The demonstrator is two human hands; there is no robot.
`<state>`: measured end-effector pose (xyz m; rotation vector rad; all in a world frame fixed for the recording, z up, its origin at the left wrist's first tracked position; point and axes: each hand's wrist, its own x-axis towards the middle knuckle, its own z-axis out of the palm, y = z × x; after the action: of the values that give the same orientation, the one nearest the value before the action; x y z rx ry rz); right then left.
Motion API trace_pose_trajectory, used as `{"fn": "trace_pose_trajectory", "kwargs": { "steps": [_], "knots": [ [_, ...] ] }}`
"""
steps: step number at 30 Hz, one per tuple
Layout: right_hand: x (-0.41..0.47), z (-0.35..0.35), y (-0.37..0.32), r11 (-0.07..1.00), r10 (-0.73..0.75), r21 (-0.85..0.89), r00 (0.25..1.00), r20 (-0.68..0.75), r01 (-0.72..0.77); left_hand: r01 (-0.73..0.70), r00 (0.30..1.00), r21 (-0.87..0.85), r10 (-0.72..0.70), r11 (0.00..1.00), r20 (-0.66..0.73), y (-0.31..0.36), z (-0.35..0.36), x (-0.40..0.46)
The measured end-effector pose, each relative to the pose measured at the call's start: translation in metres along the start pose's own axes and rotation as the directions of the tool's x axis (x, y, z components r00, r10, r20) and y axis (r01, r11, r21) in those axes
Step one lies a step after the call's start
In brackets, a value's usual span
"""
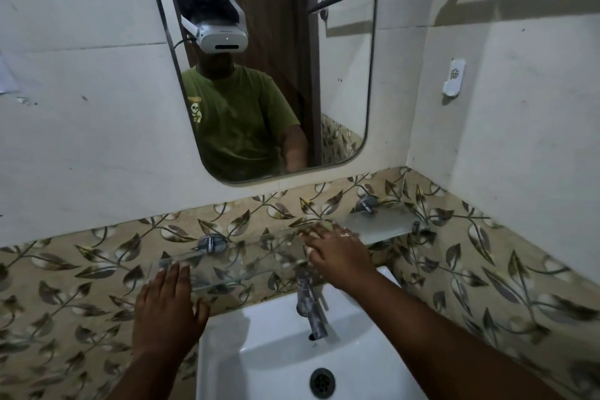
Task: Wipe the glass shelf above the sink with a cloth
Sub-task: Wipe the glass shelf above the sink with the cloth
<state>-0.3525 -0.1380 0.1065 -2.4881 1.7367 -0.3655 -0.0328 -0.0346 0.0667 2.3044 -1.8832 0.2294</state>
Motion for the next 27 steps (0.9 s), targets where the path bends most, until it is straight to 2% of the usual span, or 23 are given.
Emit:
{"fn": "trace_pose_trajectory", "kwargs": {
  "steps": [5,11,15,18,21,24,27],
  "knots": [
    [0.023,0.001,-0.017,0.996,0.084,-0.014,0.996,0.015,-0.084,0.003,1.000,0.008,-0.003,1.000,0.007,0.001,-0.002,-0.002],
    [-0.001,-0.006,0.010,0.999,-0.047,-0.008,0.998,0.032,0.047,0.001,1.000,0.015,-0.001,1.000,0.011,-0.002,-0.001,0.001],
    [0.005,-0.011,0.046,0.996,0.080,-0.051,0.996,0.029,-0.078,0.013,1.000,0.007,-0.013,1.000,0.017,0.001,0.000,-0.001],
    [0.022,-0.010,0.036,0.990,0.136,-0.045,0.990,0.035,-0.135,0.018,1.000,0.003,-0.018,1.000,0.017,0.001,-0.001,0.000],
    [0.020,-0.006,0.029,0.997,0.061,-0.057,0.998,0.016,-0.060,0.021,1.000,0.001,-0.021,1.000,0.020,0.004,-0.003,0.000],
    [0.003,-0.010,0.050,0.999,-0.033,-0.035,0.999,0.028,0.034,0.014,1.000,-0.001,-0.014,1.000,0.020,0.002,-0.003,0.001],
    [-0.003,-0.012,0.089,0.999,0.024,-0.040,0.999,0.038,-0.023,0.005,1.000,-0.008,-0.005,1.000,0.020,0.002,-0.003,0.000]
  ]
}}
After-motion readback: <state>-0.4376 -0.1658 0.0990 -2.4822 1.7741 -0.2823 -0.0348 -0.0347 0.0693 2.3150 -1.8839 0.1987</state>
